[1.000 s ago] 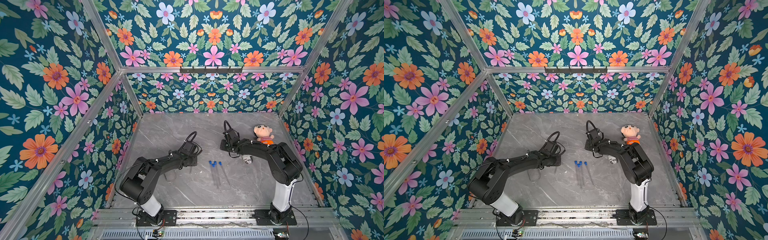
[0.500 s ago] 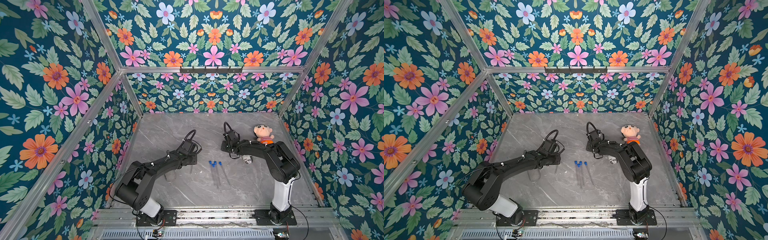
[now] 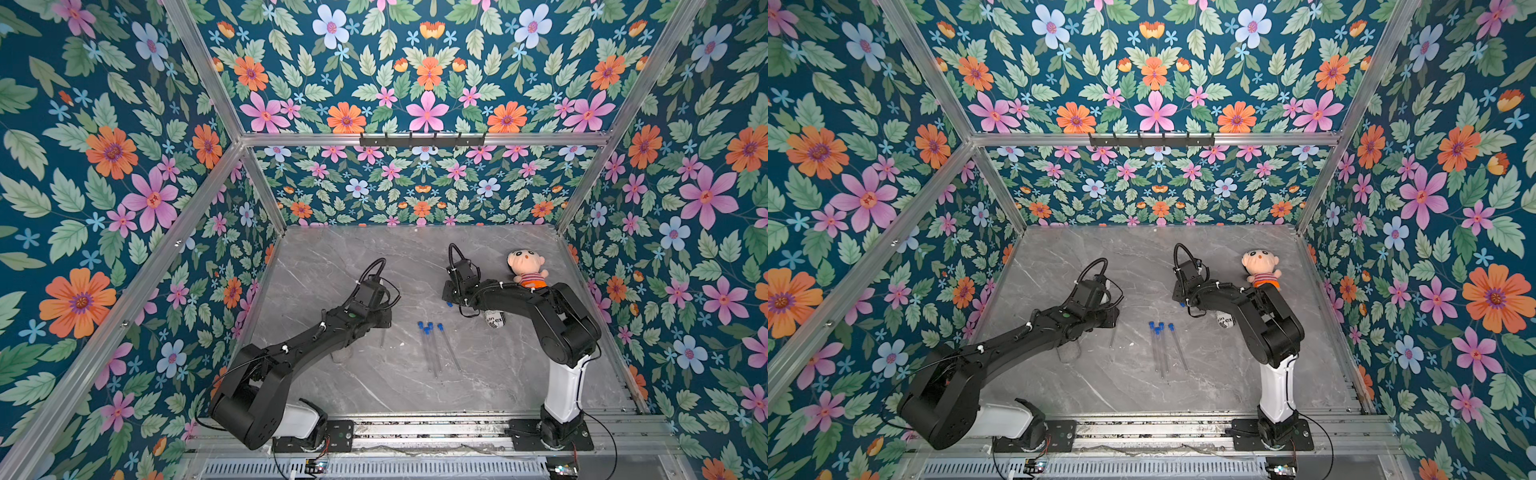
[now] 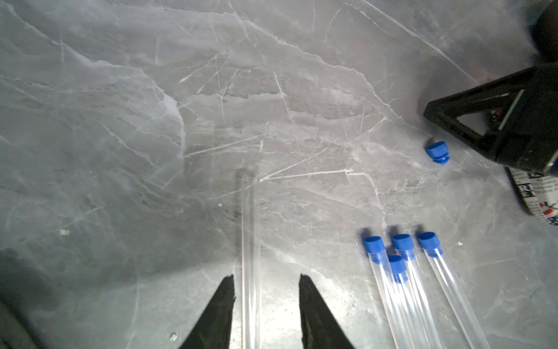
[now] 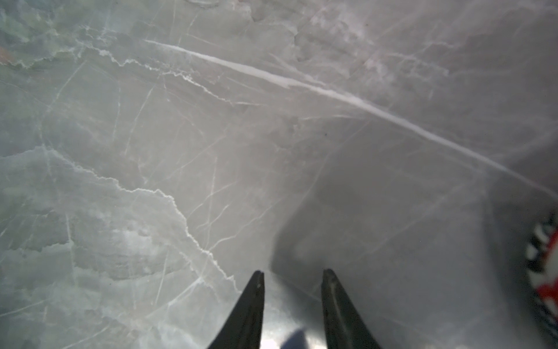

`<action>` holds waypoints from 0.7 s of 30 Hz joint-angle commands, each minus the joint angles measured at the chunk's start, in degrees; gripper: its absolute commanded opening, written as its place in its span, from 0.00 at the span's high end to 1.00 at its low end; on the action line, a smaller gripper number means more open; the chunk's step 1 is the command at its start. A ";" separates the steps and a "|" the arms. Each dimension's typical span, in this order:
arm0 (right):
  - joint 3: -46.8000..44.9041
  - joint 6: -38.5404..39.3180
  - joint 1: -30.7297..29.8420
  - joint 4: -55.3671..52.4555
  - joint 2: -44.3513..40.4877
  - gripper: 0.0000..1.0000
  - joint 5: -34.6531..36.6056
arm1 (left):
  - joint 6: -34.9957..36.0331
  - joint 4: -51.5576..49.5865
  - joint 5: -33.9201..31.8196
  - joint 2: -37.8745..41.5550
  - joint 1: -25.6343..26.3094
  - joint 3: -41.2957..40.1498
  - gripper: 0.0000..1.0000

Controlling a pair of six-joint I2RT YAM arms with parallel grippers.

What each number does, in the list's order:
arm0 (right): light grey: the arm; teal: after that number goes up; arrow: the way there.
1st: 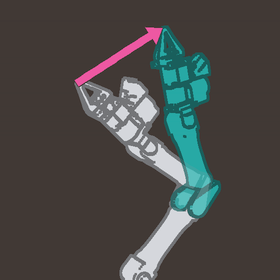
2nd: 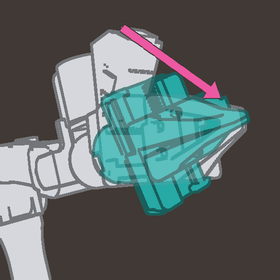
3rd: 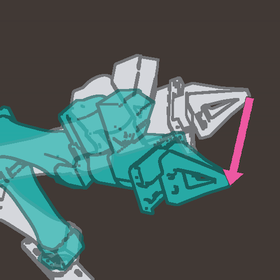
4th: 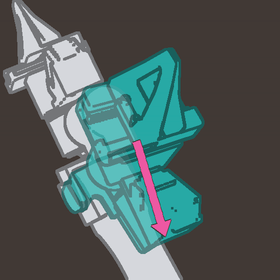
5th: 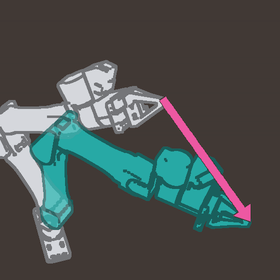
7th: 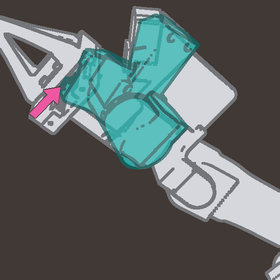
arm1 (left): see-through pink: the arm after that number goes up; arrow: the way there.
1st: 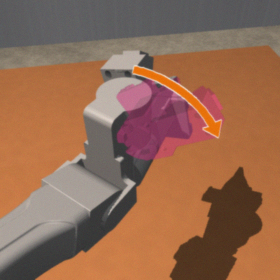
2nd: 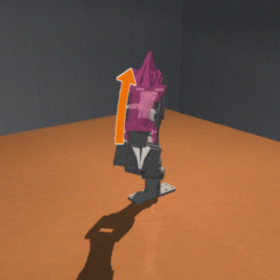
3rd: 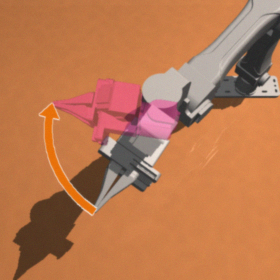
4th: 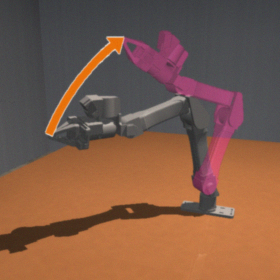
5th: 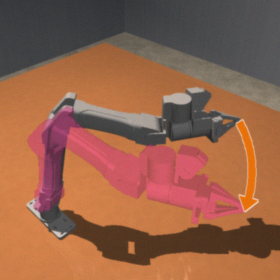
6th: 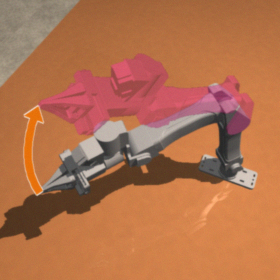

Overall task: Remove stoppers from test tubes
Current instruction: Place the stopper at the center of the board.

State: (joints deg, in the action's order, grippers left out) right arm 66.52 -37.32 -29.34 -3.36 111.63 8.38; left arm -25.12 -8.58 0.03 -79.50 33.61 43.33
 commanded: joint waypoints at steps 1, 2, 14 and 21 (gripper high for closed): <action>1.28 -0.15 -0.09 -2.18 -0.98 0.62 1.35 | 0.60 1.54 -0.04 0.72 0.06 -0.34 0.61; 1.97 0.11 -0.05 -2.67 -1.13 0.61 1.54 | 0.67 1.83 0.13 0.89 0.06 -0.53 0.61; 3.98 1.78 -0.60 -7.01 -12.22 0.54 2.74 | -0.51 1.14 -0.59 6.43 0.09 -3.17 0.62; -1.91 3.20 -6.02 -9.20 -28.13 0.51 10.95 | -2.12 -0.03 -1.67 9.33 1.13 -5.23 0.63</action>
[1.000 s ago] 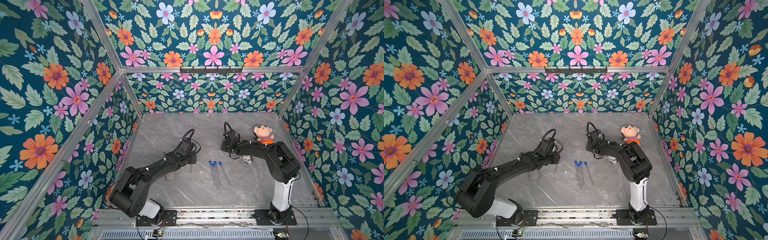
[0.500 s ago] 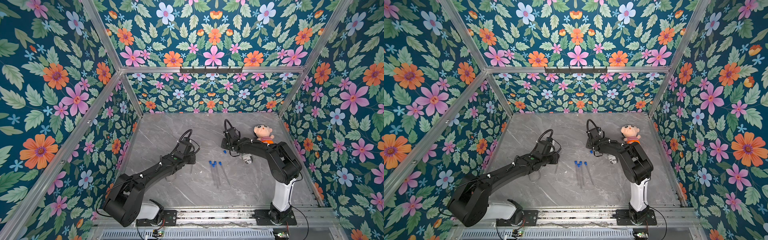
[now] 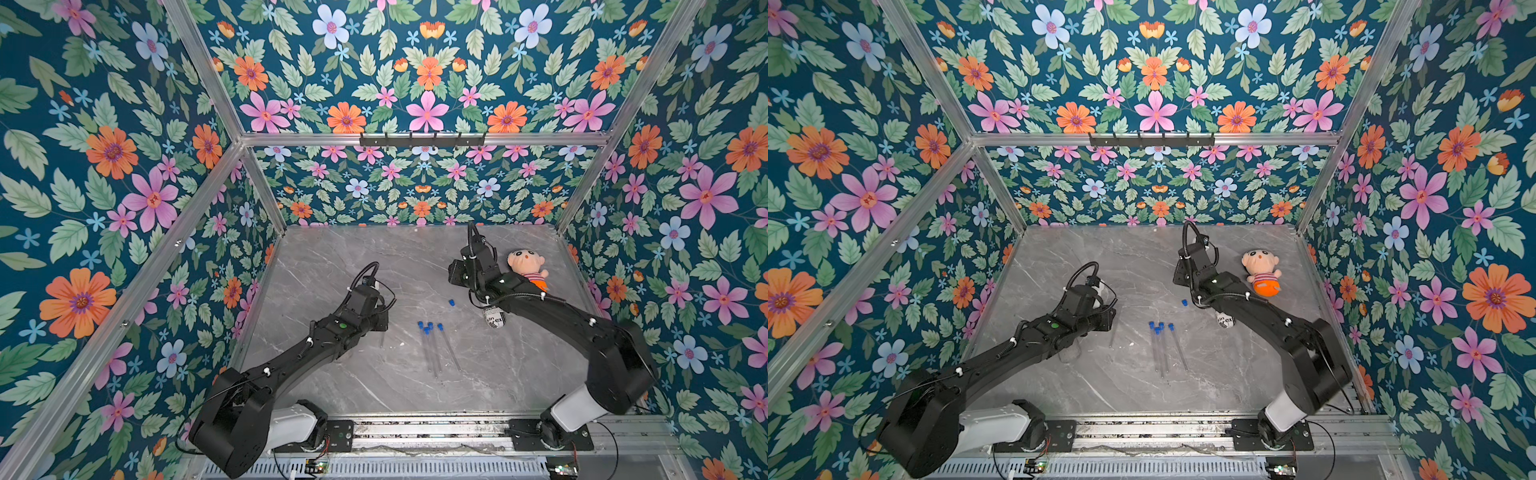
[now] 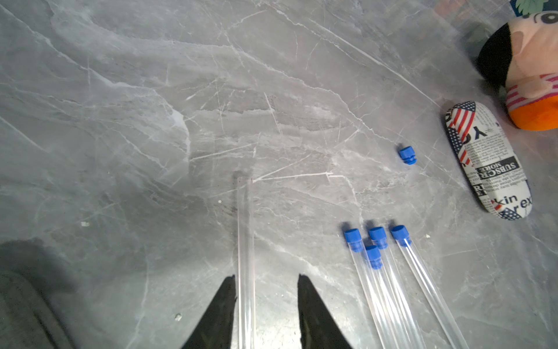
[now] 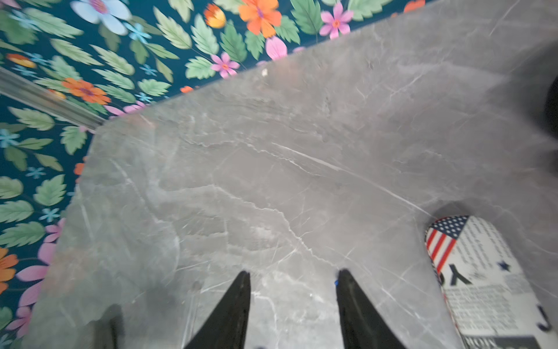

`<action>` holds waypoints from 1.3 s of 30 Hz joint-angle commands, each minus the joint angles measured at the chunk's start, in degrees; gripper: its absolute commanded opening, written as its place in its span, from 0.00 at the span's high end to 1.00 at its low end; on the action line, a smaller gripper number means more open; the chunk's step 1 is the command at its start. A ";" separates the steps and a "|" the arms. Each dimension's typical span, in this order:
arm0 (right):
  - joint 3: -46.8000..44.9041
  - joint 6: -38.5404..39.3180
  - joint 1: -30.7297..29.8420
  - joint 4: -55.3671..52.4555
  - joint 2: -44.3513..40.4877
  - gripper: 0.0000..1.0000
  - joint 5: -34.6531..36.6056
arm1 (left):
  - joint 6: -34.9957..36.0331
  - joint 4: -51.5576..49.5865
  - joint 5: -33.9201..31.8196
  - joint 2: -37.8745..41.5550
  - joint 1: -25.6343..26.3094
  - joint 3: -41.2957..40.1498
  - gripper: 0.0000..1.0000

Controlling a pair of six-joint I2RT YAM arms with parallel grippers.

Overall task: Remove stoppers from test tubes
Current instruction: Place the stopper at the center of the board, then pick up the test tube at the center of the board.

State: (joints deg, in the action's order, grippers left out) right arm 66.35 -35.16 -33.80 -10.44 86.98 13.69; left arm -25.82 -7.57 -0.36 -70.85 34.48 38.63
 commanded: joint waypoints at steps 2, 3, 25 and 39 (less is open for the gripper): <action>-5.34 0.44 -2.64 -2.28 -8.55 0.51 4.82 | -2.69 -1.04 -1.85 1.57 1.21 -1.49 0.64; -7.02 -0.66 -2.84 -2.53 -10.99 0.51 3.80 | -3.10 -1.12 -2.29 1.95 1.82 -1.84 0.64; -27.69 -7.81 -3.33 -15.14 -40.31 0.53 -6.55 | -23.09 -3.46 -11.47 -11.05 26.02 2.99 0.65; -27.76 -6.86 -3.29 -14.90 -40.71 0.53 -6.94 | -22.63 -2.37 -9.84 -19.87 26.60 9.15 0.65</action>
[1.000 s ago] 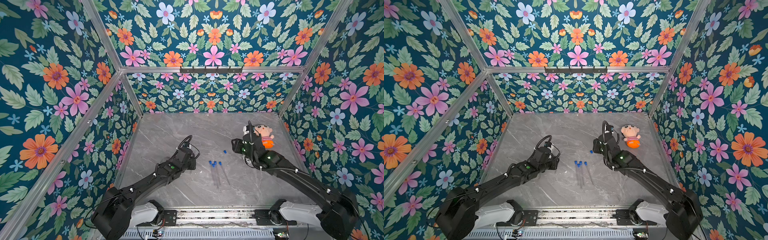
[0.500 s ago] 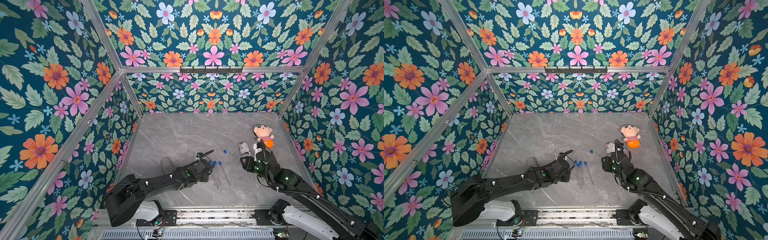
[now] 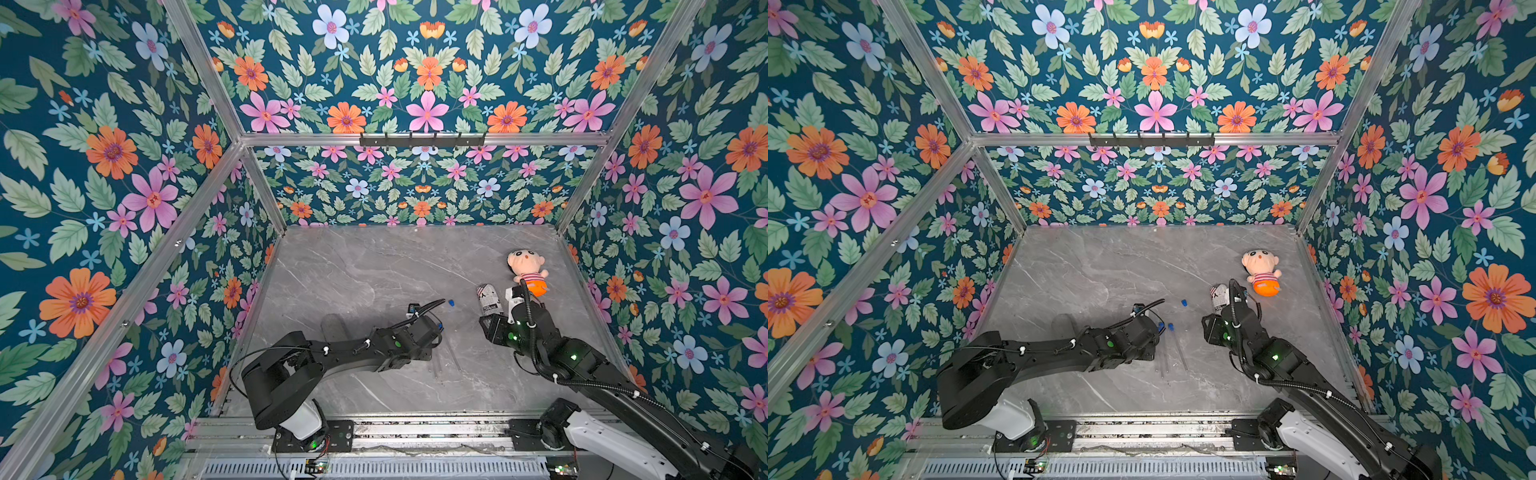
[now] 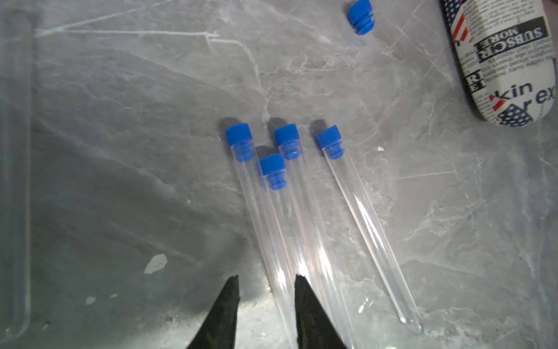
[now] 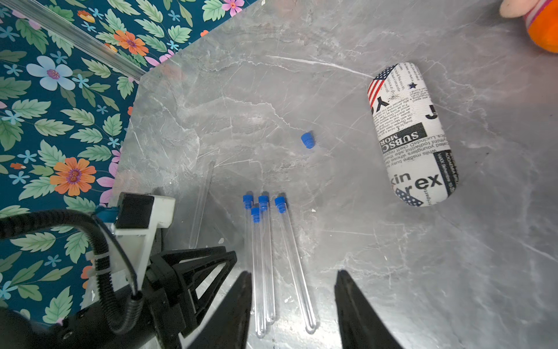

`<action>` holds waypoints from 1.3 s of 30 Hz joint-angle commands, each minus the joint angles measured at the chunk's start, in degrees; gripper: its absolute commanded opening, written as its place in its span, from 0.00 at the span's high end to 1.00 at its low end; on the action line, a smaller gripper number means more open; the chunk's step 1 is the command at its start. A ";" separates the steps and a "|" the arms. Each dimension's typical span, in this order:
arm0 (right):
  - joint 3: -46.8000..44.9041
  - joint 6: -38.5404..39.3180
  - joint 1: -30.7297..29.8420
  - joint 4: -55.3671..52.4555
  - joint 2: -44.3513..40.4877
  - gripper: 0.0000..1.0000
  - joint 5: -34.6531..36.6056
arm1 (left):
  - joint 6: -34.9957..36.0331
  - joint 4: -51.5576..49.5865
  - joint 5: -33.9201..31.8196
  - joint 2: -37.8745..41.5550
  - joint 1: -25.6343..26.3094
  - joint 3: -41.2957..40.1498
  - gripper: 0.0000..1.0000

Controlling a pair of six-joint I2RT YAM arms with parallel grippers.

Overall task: Remove stoppers from test tubes
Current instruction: Pick up the test tube at the center of the board.

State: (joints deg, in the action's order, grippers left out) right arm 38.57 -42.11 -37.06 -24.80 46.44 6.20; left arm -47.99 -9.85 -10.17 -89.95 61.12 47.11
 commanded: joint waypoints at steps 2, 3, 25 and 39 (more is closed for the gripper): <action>0.02 0.27 -0.04 -0.43 -0.27 0.53 0.64 | -0.44 -0.15 0.14 -1.72 -0.04 1.18 0.65; 0.10 0.32 0.03 -0.50 -0.21 0.53 0.66 | -0.36 -0.26 0.11 -2.09 -0.04 1.36 0.66; -0.82 0.62 -0.03 0.46 -1.49 0.54 0.04 | -0.51 0.00 0.51 -5.23 -0.04 1.93 0.69; -0.86 1.59 -0.02 0.18 -2.81 0.55 0.92 | 0.23 -1.26 1.61 -6.68 -0.13 1.84 0.72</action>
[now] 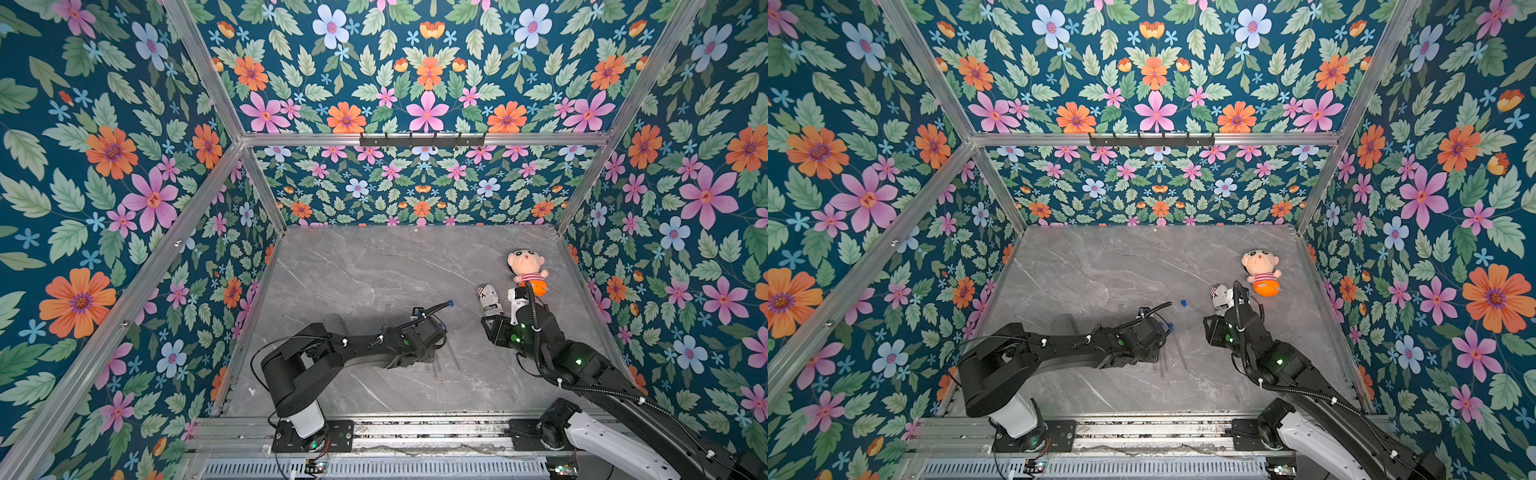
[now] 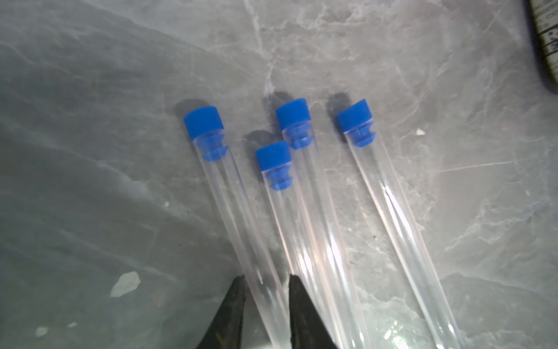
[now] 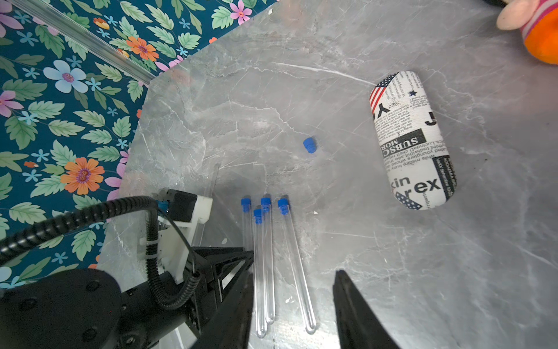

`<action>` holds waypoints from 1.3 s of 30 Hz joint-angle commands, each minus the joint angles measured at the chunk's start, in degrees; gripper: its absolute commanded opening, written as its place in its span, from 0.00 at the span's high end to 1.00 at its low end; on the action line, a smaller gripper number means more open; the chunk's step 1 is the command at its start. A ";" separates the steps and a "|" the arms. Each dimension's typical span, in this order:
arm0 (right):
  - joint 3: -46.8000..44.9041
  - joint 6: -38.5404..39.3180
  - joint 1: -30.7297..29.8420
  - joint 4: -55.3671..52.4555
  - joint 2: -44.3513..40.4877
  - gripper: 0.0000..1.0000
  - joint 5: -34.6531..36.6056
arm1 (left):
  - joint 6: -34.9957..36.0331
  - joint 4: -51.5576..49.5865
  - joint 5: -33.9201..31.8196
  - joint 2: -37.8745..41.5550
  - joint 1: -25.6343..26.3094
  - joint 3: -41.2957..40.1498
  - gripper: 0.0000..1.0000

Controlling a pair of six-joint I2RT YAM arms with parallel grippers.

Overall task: Remove stoppers from test tubes
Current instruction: Pick up the test tube at the center of the board.

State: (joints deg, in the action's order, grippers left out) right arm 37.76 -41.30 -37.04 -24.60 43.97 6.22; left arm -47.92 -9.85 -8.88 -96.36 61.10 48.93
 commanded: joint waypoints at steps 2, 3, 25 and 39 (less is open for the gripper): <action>-0.16 0.78 -0.05 0.05 -0.48 0.55 0.96 | 0.39 -2.00 0.23 -0.45 -0.27 0.03 0.72; -0.21 0.87 -0.02 0.07 -0.61 0.55 0.99 | 0.45 -2.53 -0.01 -0.50 -0.31 0.03 0.72; -0.62 0.96 -0.06 2.10 0.94 0.57 0.72 | 4.69 -16.04 -2.27 -3.05 -1.90 1.39 0.74; -0.92 1.06 -0.04 4.66 2.79 0.57 0.11 | 4.49 -19.31 -1.18 -5.16 -1.62 2.92 0.77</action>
State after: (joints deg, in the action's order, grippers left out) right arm 36.99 -40.27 -37.04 -21.58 46.70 6.20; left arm -43.09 -20.60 -14.70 -100.07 59.61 52.56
